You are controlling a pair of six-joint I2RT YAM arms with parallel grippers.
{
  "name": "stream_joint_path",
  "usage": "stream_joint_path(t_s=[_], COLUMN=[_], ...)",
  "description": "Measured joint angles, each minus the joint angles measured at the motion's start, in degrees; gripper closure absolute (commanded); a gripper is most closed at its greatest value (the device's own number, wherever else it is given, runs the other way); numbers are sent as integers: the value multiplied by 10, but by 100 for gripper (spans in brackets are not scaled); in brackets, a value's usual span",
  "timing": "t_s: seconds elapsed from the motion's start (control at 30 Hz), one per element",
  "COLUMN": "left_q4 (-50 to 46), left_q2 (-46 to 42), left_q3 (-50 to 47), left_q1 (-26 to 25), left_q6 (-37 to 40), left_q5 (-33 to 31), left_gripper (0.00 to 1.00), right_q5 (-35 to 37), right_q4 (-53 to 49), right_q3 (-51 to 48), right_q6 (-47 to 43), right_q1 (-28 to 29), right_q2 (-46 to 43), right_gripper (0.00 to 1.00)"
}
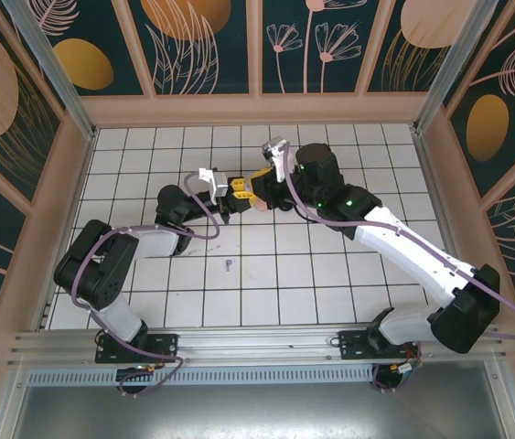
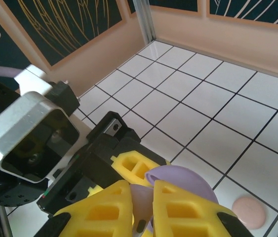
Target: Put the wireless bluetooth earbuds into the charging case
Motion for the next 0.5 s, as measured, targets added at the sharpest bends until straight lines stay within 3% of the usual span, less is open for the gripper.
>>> stream_joint_path(t_s=[0.5], left_q4=[-11], left_q2=[0], left_q3=[2], left_q1=[0], left_q6=[0], left_q5=[6], left_gripper=[100], right_q5=[17], right_q4=[-5], right_q3=[3], right_q6=[0], right_q1=[0], right_q2=[7], right_gripper=[88])
